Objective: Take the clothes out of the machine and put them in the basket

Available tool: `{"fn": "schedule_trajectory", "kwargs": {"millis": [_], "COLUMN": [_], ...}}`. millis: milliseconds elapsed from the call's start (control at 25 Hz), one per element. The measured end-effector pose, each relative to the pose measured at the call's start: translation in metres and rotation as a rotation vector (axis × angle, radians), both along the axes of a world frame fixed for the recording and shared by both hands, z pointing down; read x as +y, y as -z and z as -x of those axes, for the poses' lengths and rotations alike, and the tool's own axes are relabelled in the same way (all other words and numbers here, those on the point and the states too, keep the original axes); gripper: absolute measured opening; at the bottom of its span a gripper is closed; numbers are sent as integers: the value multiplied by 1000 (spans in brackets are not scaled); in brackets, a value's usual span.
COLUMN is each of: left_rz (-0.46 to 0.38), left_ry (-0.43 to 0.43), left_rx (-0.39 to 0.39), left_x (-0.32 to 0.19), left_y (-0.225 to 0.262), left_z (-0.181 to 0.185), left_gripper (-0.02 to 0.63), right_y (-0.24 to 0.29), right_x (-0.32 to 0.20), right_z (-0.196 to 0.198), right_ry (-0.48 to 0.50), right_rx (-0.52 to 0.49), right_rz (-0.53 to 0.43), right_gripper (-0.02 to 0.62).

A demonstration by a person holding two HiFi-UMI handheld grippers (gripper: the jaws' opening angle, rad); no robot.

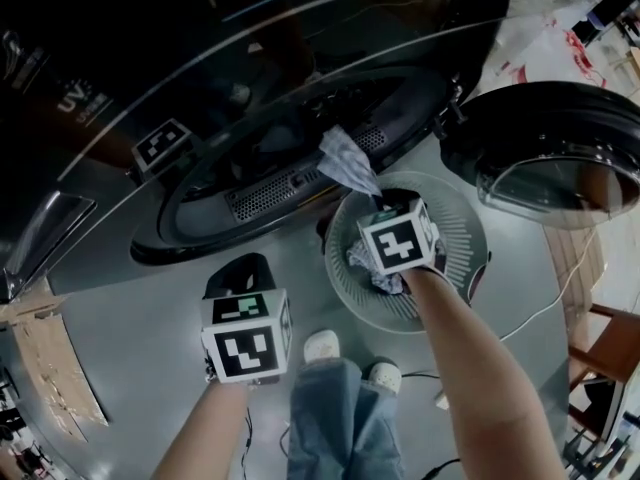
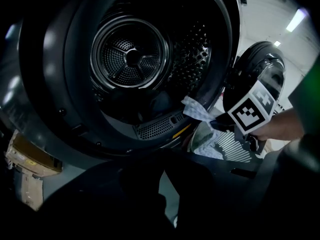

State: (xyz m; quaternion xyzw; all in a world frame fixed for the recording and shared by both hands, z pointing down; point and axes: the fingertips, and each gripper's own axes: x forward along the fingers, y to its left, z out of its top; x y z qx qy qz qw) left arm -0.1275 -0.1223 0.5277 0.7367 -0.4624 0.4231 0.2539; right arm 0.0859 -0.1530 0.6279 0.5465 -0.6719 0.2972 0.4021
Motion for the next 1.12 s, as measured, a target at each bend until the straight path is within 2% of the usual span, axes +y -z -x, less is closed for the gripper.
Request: {"fn": "schedule_trajectory", "kwargs": {"millis": [320, 600, 760, 800, 880, 920, 1000, 1120], "left_rz": [11, 16, 18, 19, 20, 21, 23, 25], "left_ry": [-23, -17, -15, -15, -12, -10, -6, -3], "left_rx": [32, 32, 30, 30, 30, 31, 33, 33], "left_x": [19, 27, 32, 33, 34, 35, 36, 38], "left_y": [1, 1, 0, 0, -2, -2, -4, -6], "left_z": [-27, -28, -24, -23, -22, -21, -20, -18], "left_gripper": [5, 5, 5, 5, 5, 5, 5, 5], "right_y": [-22, -31, -37, -37, -37, -36, -32, -23], "right_x": [82, 113, 126, 125, 119, 114, 105, 90], "right_z": [-49, -56, -55, -54, -48, -46, -42, -34], "right_ry": [-53, -80, -89, -91, -97, -98, -91, -77], "right_rx": [44, 18, 36, 32, 6, -4, -12, -31], "right_rz": [132, 204, 257, 244, 196, 166, 109, 56], "right_gripper": [38, 42, 63, 101, 280, 346, 380, 388]}}
